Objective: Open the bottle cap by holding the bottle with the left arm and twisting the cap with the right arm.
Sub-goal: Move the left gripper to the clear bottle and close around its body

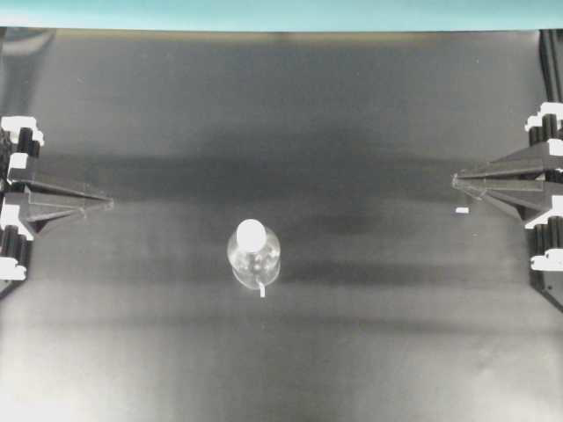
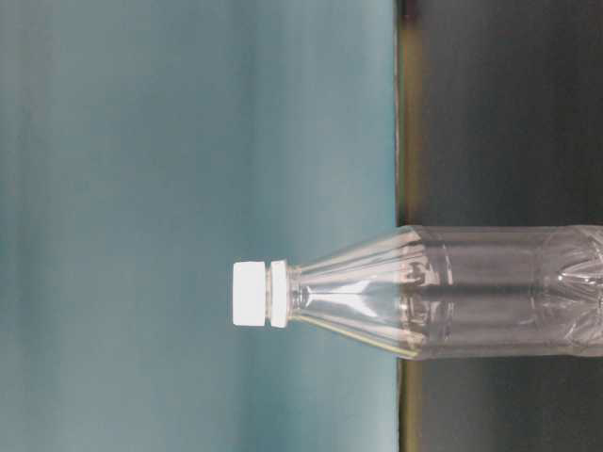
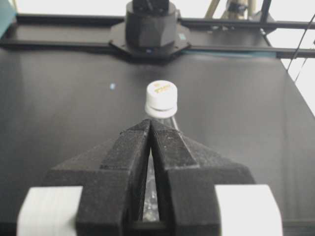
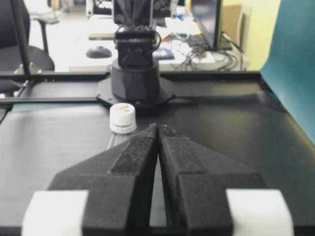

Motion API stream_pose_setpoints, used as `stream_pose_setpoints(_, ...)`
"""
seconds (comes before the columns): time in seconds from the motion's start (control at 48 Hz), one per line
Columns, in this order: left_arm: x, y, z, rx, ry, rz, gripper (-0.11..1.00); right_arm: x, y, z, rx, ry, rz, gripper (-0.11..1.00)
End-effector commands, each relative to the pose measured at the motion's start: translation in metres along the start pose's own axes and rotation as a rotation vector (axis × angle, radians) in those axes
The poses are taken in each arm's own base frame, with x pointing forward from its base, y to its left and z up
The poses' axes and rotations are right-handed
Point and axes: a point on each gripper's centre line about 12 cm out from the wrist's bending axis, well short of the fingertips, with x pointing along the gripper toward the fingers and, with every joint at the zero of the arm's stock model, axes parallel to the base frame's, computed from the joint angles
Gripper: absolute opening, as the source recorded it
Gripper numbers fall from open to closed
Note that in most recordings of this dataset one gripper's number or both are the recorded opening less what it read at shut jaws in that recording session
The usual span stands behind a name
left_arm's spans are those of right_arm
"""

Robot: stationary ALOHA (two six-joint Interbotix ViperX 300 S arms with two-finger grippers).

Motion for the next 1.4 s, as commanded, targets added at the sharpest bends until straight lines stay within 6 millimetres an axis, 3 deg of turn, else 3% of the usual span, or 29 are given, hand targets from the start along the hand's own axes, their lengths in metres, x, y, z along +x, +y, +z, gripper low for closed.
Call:
stream_pose_setpoints(0.0, 0.016, 0.0, 0.021, 0.03, -0.031, -0.005, 0.14, 0.002, -0.005, 0.003, -0.004, -0.006, -0.025, 0.03)
stream_pose_setpoints(0.083, 0.033, 0.001, 0.026, 0.038, -0.015, -0.002, 0.09, 0.004, -0.008, 0.0, 0.009, 0.026, -0.041, 0.04)
stream_pose_setpoints(0.125, 0.041, 0.001, 0.027, 0.036, -0.004, -0.002, 0.09, 0.006, -0.009, -0.001, 0.009, 0.045, -0.044, -0.01)
stream_pose_setpoints(0.375, 0.094, 0.0, 0.021, 0.035, 0.02, -0.01, 0.14, 0.014, -0.01, -0.007, 0.018, 0.16, -0.051, -0.01)
stream_pose_setpoints(0.458, 0.11, -0.001, 0.016, 0.031, 0.02, -0.015, 0.3, 0.014, -0.01, -0.008, 0.018, 0.171, -0.051, -0.01)
stream_pose_setpoints(0.646, 0.138, -0.011, -0.002, 0.012, 0.034, -0.047, 0.85, 0.013, -0.01, -0.007, 0.029, 0.168, -0.054, -0.01)
stream_pose_setpoints(0.729, 0.148, -0.014, -0.017, -0.017, 0.065, -0.053, 0.98, 0.012, -0.01, -0.006, 0.036, 0.164, -0.054, -0.01)
stream_pose_setpoints(1.02, 0.163, -0.016, -0.062, -0.064, 0.085, -0.059, 0.97, 0.012, -0.011, -0.004, 0.095, 0.158, -0.063, -0.01)
stream_pose_setpoints(1.374, 0.157, -0.016, -0.149, -0.088, 0.259, -0.052, 0.97, 0.012, -0.01, -0.006, 0.174, 0.197, -0.07, -0.01)
